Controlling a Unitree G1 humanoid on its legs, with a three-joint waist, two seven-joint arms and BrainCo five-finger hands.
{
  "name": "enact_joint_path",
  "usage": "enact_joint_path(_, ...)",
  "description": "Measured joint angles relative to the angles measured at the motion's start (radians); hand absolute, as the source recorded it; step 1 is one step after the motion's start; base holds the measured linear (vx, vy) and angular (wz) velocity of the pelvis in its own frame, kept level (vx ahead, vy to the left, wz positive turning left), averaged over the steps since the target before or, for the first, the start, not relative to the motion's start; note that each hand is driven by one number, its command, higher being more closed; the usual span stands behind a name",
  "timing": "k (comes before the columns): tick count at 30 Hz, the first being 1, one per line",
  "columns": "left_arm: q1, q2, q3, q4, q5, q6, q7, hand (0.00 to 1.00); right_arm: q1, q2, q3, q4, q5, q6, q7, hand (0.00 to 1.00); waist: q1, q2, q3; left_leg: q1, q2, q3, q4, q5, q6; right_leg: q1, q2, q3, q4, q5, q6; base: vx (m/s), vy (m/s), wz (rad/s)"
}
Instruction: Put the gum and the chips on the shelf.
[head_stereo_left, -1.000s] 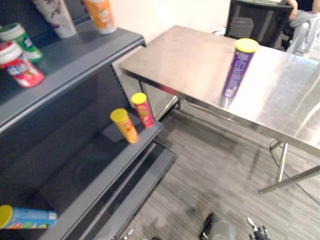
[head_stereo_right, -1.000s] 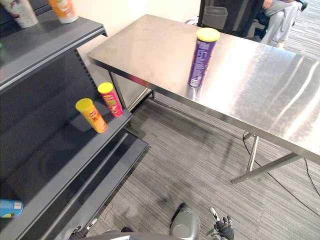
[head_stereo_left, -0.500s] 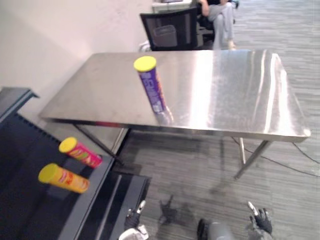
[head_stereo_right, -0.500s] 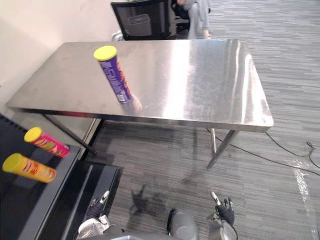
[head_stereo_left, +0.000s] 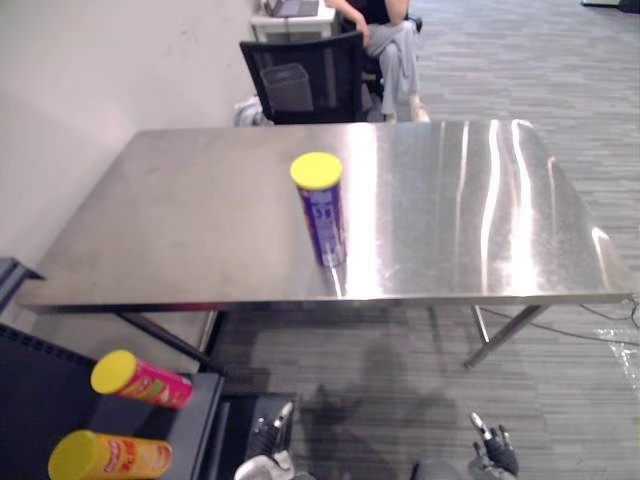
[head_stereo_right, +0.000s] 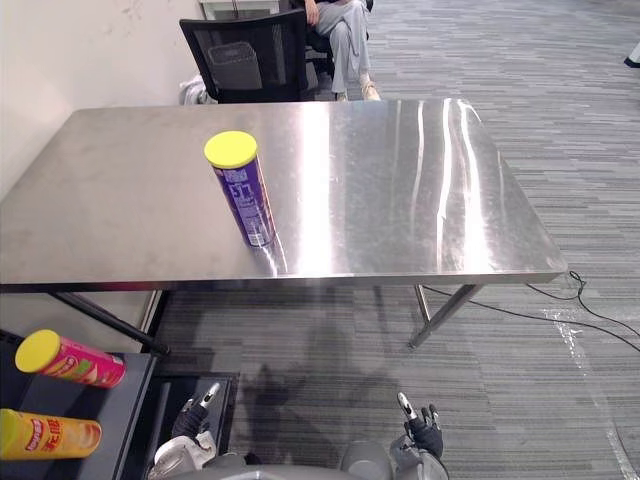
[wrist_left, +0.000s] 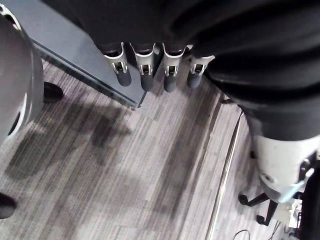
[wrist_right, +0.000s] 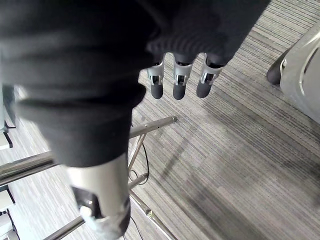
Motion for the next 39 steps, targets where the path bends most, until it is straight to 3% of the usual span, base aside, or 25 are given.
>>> enact_joint_path(3, 0.002, 0.005, -0.005, 0.011, 0.037, 0.019, -0.021, 0.0, 0.0, -0.003, -0.01, 0.037, -0.004, -0.003, -0.022, 0.0, -0.001, 0.009, -0.012, 0.018, -0.002, -0.002, -0.026, 0.0, 0.0, 0.031, 0.007, -0.011, -0.057, 0.03, 0.001, 0.03, 0.05, -0.08)
enact_joint_path(13, 0.01, 0.042, -0.036, 0.05, 0.039, 0.02, -0.023, 0.0, 0.003, -0.026, -0.098, 0.181, -0.012, -0.011, -0.12, 0.0, 0.0, 0.013, -0.038, 0.032, -0.007, -0.035, -0.093, 0.001, 0.002, 0.088, 0.038, -0.027, -0.258, 0.134, -0.005, -0.07, 0.018, -0.08)
enact_joint_path(17, 0.053, 0.061, -0.037, 0.046, 0.057, 0.023, -0.024, 0.0, 0.005, -0.04, -0.192, 0.168, 0.053, -0.028, -0.159, 0.0, 0.001, -0.005, -0.052, 0.029, -0.015, -0.035, -0.128, 0.021, 0.017, 0.088, 0.032, -0.052, -0.305, 0.146, -0.006, -0.12, 0.007, -0.01)
enact_joint_path(19, 0.068, 0.061, -0.01, 0.041, 0.068, 0.024, -0.027, 0.0, 0.011, -0.053, -0.266, 0.093, 0.137, -0.034, -0.186, 0.0, 0.001, -0.009, -0.061, 0.03, -0.019, -0.033, -0.149, 0.035, 0.018, 0.088, 0.024, -0.078, -0.316, 0.151, -0.01, -0.04, 0.01, -0.02)
enact_joint_path(21, 0.081, 0.059, 0.013, 0.029, 0.07, 0.028, -0.028, 0.0, 0.018, -0.07, -0.339, -0.067, 0.183, -0.072, -0.21, 0.0, 0.001, -0.009, -0.064, 0.032, -0.017, -0.027, -0.154, 0.038, 0.018, 0.087, 0.022, -0.089, -0.319, 0.153, -0.01, -0.03, 0.003, -0.08)
enact_joint_path(25, 0.114, 0.055, 0.035, -0.022, 0.071, 0.035, -0.021, 0.0, 0.022, -0.097, -0.404, -0.4, 0.17, -0.148, -0.286, 0.0, 0.004, -0.015, -0.071, 0.043, -0.005, 0.0, -0.157, 0.035, 0.013, 0.084, 0.021, -0.114, -0.32, 0.17, -0.01, 0.04, -0.01, -0.14)
enact_joint_path(27, 0.136, 0.052, 0.045, -0.047, 0.076, 0.04, -0.018, 0.0, 0.02, -0.117, -0.432, -0.608, 0.1, -0.177, -0.349, 0.0, 0.004, -0.017, -0.089, 0.045, 0.007, 0.012, -0.162, 0.034, 0.011, 0.081, 0.031, -0.118, -0.327, 0.184, -0.008, 0.1, -0.029, -0.14)
enact_joint_path(34, 0.148, 0.026, 0.055, -0.107, 0.114, 0.07, -0.012, 0.0, 0.004, -0.14, -0.461, -1.086, -0.155, -0.176, -0.439, 0.0, 0.001, -0.023, -0.106, 0.045, 0.026, 0.024, -0.169, 0.025, -0.001, 0.081, 0.054, -0.133, -0.336, 0.198, -0.003, 0.1, -0.022, -0.06)
enact_joint_path(36, 0.15, 0.026, 0.066, -0.113, 0.127, 0.075, -0.012, 0.0, 0.004, -0.139, -0.443, -1.16, -0.201, -0.175, -0.432, 0.0, 0.001, -0.03, -0.108, 0.044, 0.026, 0.024, -0.168, 0.022, -0.002, 0.081, 0.052, -0.134, -0.336, 0.198, -0.003, 0.03, 0.017, -0.01)
enact_joint_path(39, 0.152, 0.028, 0.073, -0.116, 0.155, 0.08, -0.01, 0.0, 0.005, -0.141, -0.347, -1.307, -0.254, -0.149, -0.357, 0.0, 0.001, -0.048, -0.115, 0.042, 0.02, 0.024, -0.167, 0.014, 0.0, 0.081, 0.048, -0.134, -0.342, 0.199, -0.001, 0.0, 0.0, 0.0)
